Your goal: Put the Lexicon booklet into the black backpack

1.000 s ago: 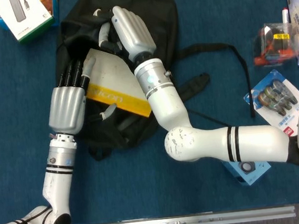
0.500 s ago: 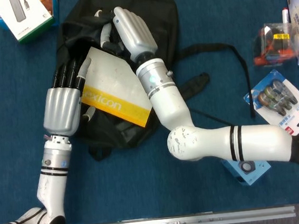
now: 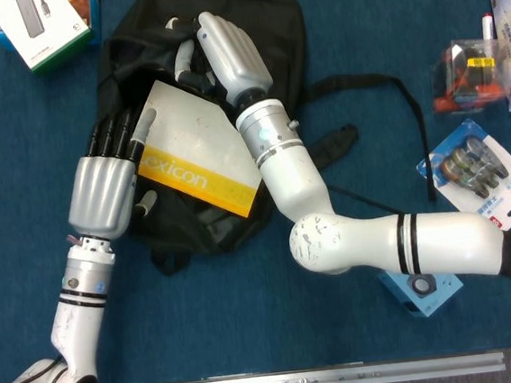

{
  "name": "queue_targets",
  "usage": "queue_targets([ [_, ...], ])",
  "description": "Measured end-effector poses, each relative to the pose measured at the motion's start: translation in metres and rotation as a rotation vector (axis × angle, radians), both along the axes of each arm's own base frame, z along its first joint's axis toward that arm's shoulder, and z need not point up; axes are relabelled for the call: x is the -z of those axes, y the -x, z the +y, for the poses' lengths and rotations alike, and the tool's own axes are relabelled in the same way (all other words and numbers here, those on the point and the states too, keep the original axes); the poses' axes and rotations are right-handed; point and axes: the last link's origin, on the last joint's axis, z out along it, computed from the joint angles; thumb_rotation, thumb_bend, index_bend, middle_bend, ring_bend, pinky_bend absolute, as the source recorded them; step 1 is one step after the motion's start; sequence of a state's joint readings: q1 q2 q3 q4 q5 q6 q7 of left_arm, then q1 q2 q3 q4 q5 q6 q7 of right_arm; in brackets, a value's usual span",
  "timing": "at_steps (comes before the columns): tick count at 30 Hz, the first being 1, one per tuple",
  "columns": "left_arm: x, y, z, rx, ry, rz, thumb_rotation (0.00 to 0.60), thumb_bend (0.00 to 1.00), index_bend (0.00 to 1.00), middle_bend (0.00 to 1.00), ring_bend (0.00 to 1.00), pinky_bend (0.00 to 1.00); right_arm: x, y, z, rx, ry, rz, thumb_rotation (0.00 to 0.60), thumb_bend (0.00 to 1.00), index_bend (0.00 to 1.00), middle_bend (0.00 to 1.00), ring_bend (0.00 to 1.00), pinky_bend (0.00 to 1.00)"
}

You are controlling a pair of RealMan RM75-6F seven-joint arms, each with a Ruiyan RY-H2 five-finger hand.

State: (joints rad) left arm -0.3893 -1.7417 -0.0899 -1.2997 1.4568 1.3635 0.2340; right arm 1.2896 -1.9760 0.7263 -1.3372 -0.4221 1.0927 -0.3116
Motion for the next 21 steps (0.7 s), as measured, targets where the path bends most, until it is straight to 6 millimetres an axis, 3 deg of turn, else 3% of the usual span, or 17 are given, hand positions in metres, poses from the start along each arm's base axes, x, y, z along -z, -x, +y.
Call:
queue_targets([
  [21, 0.029, -0.038, 0.031, -0.052, 0.044, 0.002, 0.600, 0.12, 0.00, 0.00, 0.00, 0.09, 0.010, -0.004, 0.005, -0.004, -0.015, 0.003, 0.600, 0.98, 0.69, 0.58, 0.61, 0.79],
])
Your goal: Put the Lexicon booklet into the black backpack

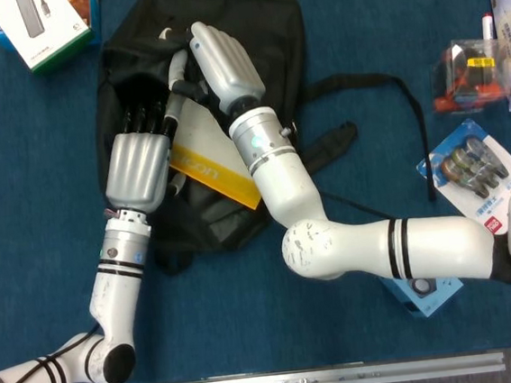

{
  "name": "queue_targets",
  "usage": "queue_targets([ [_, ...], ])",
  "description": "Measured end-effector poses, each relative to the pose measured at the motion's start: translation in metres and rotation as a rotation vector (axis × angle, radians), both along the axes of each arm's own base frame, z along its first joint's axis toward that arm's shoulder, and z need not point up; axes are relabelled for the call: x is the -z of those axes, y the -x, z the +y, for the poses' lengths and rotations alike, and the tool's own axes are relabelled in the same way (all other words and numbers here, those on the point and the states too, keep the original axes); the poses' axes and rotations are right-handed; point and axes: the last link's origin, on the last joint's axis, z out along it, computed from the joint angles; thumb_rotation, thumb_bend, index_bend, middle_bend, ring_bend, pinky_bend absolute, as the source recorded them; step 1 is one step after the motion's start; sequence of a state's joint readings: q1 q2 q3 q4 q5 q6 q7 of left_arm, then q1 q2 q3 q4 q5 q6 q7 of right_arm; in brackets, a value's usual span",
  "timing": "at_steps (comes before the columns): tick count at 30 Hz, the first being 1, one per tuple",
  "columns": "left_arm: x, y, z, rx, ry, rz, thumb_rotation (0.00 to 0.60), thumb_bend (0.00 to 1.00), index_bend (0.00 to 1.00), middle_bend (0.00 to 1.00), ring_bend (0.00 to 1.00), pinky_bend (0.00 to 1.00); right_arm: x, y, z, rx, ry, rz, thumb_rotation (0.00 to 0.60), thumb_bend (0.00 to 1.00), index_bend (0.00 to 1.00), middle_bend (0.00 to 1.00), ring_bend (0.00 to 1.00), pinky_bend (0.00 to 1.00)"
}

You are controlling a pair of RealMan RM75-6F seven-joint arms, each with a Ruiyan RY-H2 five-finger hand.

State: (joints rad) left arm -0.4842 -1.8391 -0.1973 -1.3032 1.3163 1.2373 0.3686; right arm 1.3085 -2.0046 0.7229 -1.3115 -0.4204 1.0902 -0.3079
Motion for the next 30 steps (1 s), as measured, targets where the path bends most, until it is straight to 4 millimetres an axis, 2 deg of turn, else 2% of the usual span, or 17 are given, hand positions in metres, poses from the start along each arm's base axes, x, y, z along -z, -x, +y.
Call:
queue_targets([
  [9, -0.013, 0.012, -0.012, -0.028, 0.007, 0.006, 0.600, 0.12, 0.00, 0.00, 0.00, 0.09, -0.003, 0.003, -0.005, 0.007, 0.012, -0.011, 0.600, 0.98, 0.69, 0.58, 0.61, 0.79],
  [26, -0.078, 0.053, -0.043, -0.117, -0.063, -0.040, 0.600, 0.12, 0.00, 0.00, 0.00, 0.09, -0.003, 0.018, -0.003, -0.019, -0.019, 0.011, 0.600, 0.98, 0.69, 0.57, 0.61, 0.79],
  [30, -0.093, 0.064, -0.046, -0.145, -0.091, -0.047, 0.600, 0.12, 0.00, 0.00, 0.00, 0.09, -0.003, 0.022, -0.001, -0.036, -0.038, 0.030, 0.600, 0.97, 0.69, 0.54, 0.58, 0.77],
])
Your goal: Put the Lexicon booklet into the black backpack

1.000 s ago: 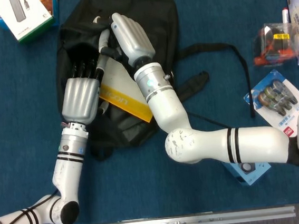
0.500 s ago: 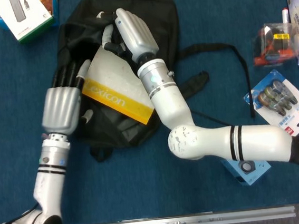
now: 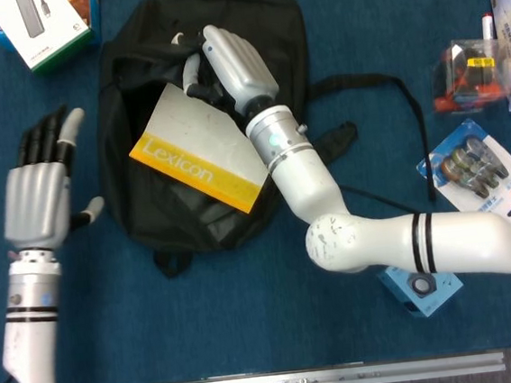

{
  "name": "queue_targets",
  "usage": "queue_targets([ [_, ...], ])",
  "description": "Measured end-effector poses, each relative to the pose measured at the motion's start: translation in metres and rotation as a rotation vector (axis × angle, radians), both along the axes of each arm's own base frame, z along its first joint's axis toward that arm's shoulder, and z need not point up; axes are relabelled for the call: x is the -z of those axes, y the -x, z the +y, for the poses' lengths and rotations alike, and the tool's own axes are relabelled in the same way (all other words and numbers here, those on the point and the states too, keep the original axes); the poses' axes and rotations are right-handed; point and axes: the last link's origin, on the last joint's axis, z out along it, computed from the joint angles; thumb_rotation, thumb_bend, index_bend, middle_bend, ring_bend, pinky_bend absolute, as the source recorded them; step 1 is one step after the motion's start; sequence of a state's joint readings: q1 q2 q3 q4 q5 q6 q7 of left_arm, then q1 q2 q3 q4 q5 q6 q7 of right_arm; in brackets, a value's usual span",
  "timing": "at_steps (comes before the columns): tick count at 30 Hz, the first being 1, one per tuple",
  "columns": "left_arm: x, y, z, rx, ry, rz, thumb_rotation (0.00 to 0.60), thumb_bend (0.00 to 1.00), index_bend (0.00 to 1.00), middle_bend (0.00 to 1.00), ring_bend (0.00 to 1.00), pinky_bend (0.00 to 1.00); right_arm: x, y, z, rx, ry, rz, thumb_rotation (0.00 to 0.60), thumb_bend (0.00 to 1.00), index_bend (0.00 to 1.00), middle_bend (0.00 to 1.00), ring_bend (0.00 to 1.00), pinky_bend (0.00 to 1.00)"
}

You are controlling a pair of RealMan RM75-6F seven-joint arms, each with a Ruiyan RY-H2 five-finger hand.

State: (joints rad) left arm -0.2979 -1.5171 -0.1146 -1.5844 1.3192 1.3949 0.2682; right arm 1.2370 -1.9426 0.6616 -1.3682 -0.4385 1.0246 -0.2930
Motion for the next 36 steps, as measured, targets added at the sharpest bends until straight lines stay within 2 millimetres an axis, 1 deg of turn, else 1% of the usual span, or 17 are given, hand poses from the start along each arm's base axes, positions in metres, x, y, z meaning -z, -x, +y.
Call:
queue_targets([
  [2, -0.007, 0.006, -0.001, -0.016, -0.016, -0.002, 0.600, 0.12, 0.00, 0.00, 0.00, 0.09, 0.002, 0.002, 0.002, -0.010, -0.016, 0.008, 0.600, 0.95, 0.66, 0.53, 0.54, 0.74],
  [4, -0.012, 0.012, -0.003, -0.037, -0.025, -0.008, 0.600, 0.12, 0.00, 0.00, 0.00, 0.09, 0.004, 0.003, 0.004, -0.022, -0.034, 0.020, 0.600, 0.86, 0.58, 0.49, 0.48, 0.64],
  [6, -0.016, 0.018, -0.003, -0.057, -0.030, -0.008, 0.600, 0.12, 0.00, 0.00, 0.00, 0.09, 0.005, 0.005, 0.007, -0.042, -0.058, 0.041, 0.600, 0.69, 0.43, 0.40, 0.37, 0.49],
  [7, -0.020, 0.022, -0.003, -0.068, -0.035, -0.007, 0.600, 0.12, 0.00, 0.00, 0.00, 0.09, 0.006, 0.006, 0.008, -0.052, -0.069, 0.054, 0.600, 0.63, 0.38, 0.38, 0.33, 0.45],
  [9, -0.025, 0.026, -0.003, -0.079, -0.042, -0.004, 0.600, 0.12, 0.00, 0.00, 0.00, 0.09, 0.007, 0.009, 0.009, -0.076, -0.091, 0.090, 0.600, 0.45, 0.26, 0.30, 0.24, 0.34],
  [12, -0.032, 0.030, -0.003, -0.085, -0.055, 0.005, 0.600, 0.12, 0.00, 0.00, 0.00, 0.09, 0.007, 0.013, 0.011, -0.100, -0.118, 0.126, 0.600, 0.27, 0.16, 0.23, 0.17, 0.27],
  [15, -0.040, 0.032, -0.002, -0.084, -0.070, 0.017, 0.600, 0.12, 0.00, 0.00, 0.00, 0.09, 0.004, 0.014, 0.012, -0.114, -0.124, 0.139, 0.600, 0.18, 0.10, 0.20, 0.15, 0.25],
  [19, -0.049, 0.034, -0.001, -0.085, -0.085, 0.030, 0.600, 0.12, 0.00, 0.00, 0.00, 0.09, -0.004, 0.016, 0.010, -0.116, -0.117, 0.128, 0.600, 0.17, 0.09, 0.20, 0.15, 0.24],
  [23, -0.056, 0.038, -0.002, -0.086, -0.096, 0.034, 0.600, 0.12, 0.00, 0.00, 0.00, 0.09, -0.019, 0.024, 0.006, -0.121, -0.087, 0.136, 0.600, 0.18, 0.09, 0.21, 0.15, 0.25],
  [25, -0.060, 0.039, -0.003, -0.086, -0.100, 0.032, 0.600, 0.12, 0.00, 0.00, 0.00, 0.09, -0.027, 0.033, 0.005, -0.123, -0.064, 0.155, 0.600, 0.22, 0.11, 0.25, 0.18, 0.28],
  [28, -0.066, 0.044, -0.004, -0.089, -0.103, 0.031, 0.600, 0.12, 0.00, 0.00, 0.00, 0.09, -0.042, 0.054, 0.002, -0.120, -0.001, 0.206, 0.600, 0.37, 0.19, 0.34, 0.29, 0.42],
  [30, -0.069, 0.046, -0.005, -0.091, -0.105, 0.030, 0.600, 0.12, 0.00, 0.00, 0.00, 0.09, -0.053, 0.074, 0.003, -0.119, 0.042, 0.255, 0.600, 0.44, 0.28, 0.39, 0.35, 0.51],
  [33, -0.073, 0.050, -0.006, -0.084, -0.112, 0.042, 0.600, 0.12, 0.00, 0.00, 0.00, 0.09, -0.069, 0.108, 0.008, -0.113, 0.093, 0.333, 0.600, 0.52, 0.39, 0.46, 0.43, 0.60],
  [36, -0.076, 0.052, -0.008, -0.072, -0.114, 0.062, 0.600, 0.12, 0.00, 0.00, 0.00, 0.09, -0.090, 0.142, 0.012, -0.107, 0.154, 0.418, 0.600, 0.54, 0.45, 0.50, 0.48, 0.66],
])
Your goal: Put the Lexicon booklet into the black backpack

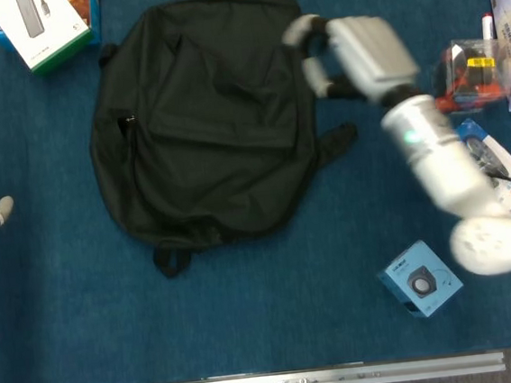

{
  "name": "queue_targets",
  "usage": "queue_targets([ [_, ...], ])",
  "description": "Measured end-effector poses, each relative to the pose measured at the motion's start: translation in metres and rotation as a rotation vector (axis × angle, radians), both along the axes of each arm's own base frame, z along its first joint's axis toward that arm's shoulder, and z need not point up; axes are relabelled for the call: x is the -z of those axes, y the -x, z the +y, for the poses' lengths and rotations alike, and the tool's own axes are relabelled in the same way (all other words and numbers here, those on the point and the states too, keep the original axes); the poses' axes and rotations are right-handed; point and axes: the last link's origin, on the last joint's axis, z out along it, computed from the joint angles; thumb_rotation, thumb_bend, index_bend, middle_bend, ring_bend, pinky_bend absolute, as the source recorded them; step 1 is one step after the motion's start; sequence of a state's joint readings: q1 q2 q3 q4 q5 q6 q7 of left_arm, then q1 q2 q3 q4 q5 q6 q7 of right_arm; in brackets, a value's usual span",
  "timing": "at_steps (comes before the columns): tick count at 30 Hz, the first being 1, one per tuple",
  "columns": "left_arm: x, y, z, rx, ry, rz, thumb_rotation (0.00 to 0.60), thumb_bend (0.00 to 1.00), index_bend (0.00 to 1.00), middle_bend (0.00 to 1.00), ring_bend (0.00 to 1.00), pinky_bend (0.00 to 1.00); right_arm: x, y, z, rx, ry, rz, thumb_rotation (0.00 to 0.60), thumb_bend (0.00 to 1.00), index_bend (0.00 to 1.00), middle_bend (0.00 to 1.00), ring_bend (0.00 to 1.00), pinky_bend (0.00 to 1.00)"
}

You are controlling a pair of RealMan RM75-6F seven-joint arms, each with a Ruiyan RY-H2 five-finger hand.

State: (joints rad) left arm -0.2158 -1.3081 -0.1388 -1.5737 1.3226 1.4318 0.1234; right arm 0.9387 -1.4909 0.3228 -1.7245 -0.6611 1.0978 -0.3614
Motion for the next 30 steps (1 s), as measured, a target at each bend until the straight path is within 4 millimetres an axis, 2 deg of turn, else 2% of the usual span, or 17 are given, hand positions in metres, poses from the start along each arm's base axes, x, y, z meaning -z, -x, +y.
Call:
queue_targets([
  [7, -0.009, 0.004, -0.005, 0.043, -0.002, 0.056, 0.600, 0.12, 0.00, 0.00, 0.00, 0.09, -0.041, 0.067, 0.023, -0.018, 0.134, 0.175, 0.600, 0.54, 0.49, 0.53, 0.51, 0.68],
  [11, -0.014, 0.007, -0.009, 0.053, 0.005, 0.064, 0.600, 0.12, 0.00, 0.00, 0.00, 0.09, -0.070, 0.119, 0.051, 0.014, 0.184, 0.286, 0.600, 0.54, 0.49, 0.53, 0.51, 0.68],
  [17, -0.018, 0.013, -0.026, 0.070, 0.009, 0.092, 0.600, 0.12, 0.00, 0.00, 0.00, 0.09, -0.102, 0.181, 0.098, 0.136, 0.218, 0.334, 0.600, 0.54, 0.49, 0.53, 0.51, 0.68],
  [24, -0.023, 0.022, -0.049, 0.050, 0.036, 0.118, 0.600, 0.12, 0.00, 0.00, 0.00, 0.09, -0.126, 0.223, 0.144, 0.212, 0.282, 0.356, 0.600, 0.52, 0.49, 0.53, 0.51, 0.68],
  [26, -0.024, 0.022, -0.052, 0.050, 0.035, 0.117, 0.600, 0.12, 0.00, 0.00, 0.00, 0.09, -0.131, 0.229, 0.153, 0.220, 0.300, 0.349, 0.600, 0.52, 0.49, 0.53, 0.51, 0.68],
  [30, -0.026, 0.020, -0.058, 0.049, 0.030, 0.112, 0.600, 0.12, 0.00, 0.00, 0.00, 0.09, -0.134, 0.229, 0.158, 0.195, 0.307, 0.348, 0.600, 0.50, 0.49, 0.53, 0.51, 0.68],
])
